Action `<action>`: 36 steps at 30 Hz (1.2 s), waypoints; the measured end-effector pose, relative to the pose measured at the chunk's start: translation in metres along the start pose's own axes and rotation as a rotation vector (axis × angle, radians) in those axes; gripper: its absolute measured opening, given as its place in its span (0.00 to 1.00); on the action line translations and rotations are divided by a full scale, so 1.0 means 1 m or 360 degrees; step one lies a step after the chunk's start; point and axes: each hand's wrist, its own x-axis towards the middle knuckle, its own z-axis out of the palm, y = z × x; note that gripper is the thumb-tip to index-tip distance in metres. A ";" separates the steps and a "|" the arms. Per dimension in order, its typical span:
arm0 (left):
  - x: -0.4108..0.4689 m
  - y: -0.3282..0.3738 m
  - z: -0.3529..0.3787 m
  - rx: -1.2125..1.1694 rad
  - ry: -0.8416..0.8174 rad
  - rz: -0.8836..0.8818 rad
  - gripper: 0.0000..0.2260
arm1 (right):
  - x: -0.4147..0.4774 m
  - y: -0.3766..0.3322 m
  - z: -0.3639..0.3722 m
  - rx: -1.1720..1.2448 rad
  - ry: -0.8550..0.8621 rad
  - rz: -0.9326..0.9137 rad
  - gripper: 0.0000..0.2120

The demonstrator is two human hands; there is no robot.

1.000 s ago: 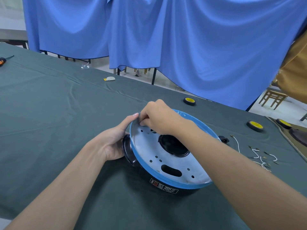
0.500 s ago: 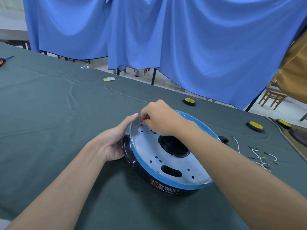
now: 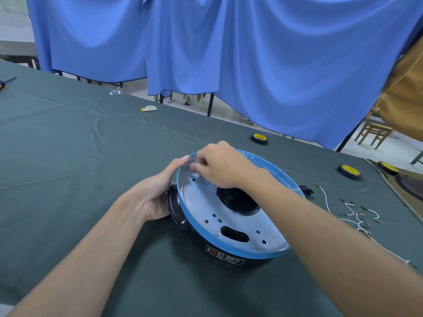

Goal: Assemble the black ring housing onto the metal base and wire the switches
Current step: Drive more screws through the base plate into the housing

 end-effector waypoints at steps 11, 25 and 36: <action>-0.002 0.001 -0.001 0.0031 0.0096 -0.0026 0.19 | -0.072 0.087 -0.040 -0.0044 0.0511 0.0780 0.16; -0.021 0.029 0.017 0.0694 0.0327 0.0005 0.22 | -0.141 0.133 0.001 -0.0151 -0.0006 0.1346 0.15; -0.039 0.022 -0.001 0.0778 0.0413 0.0036 0.26 | -0.135 0.127 -0.001 0.0117 0.0445 0.1399 0.17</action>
